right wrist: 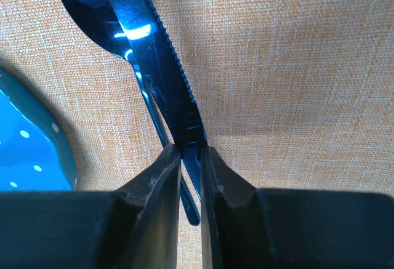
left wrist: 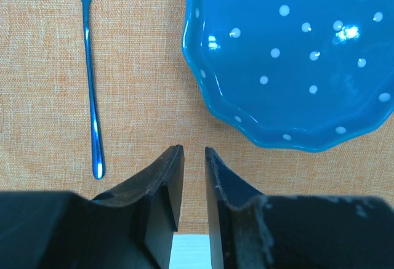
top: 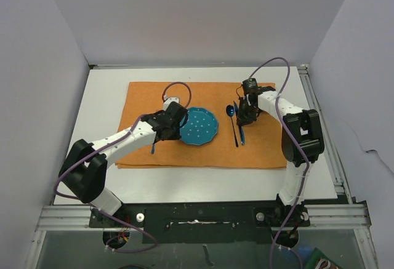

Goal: Set the dinner table for one person

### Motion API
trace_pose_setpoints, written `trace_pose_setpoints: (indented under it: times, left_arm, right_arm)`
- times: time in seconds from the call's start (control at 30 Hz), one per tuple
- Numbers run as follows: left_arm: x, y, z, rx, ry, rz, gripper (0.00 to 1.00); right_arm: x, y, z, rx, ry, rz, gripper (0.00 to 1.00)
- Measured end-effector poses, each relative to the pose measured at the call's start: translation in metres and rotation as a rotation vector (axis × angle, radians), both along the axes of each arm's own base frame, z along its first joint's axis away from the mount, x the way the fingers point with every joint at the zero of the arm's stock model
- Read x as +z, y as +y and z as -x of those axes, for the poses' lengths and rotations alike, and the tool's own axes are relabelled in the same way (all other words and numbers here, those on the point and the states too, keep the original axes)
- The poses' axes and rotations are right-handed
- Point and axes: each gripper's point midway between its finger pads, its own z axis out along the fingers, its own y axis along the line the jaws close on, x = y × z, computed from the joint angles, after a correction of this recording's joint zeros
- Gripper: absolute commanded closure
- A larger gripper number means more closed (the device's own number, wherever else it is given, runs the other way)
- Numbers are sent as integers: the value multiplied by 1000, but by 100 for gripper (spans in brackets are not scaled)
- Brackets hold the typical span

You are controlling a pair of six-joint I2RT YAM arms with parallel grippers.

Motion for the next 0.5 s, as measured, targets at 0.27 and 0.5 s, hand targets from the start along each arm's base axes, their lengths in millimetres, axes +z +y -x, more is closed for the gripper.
trace_pose_setpoints:
  times: [0.27, 0.5]
  left_arm:
    - [-2, 1, 1, -7, 3, -8, 79]
    - [-2, 1, 1, -9, 3, -9, 79]
  right_arm:
    - [-1, -3, -1, -20, -3, 18, 57]
    - [0, -1, 3, -5, 0, 44, 51]
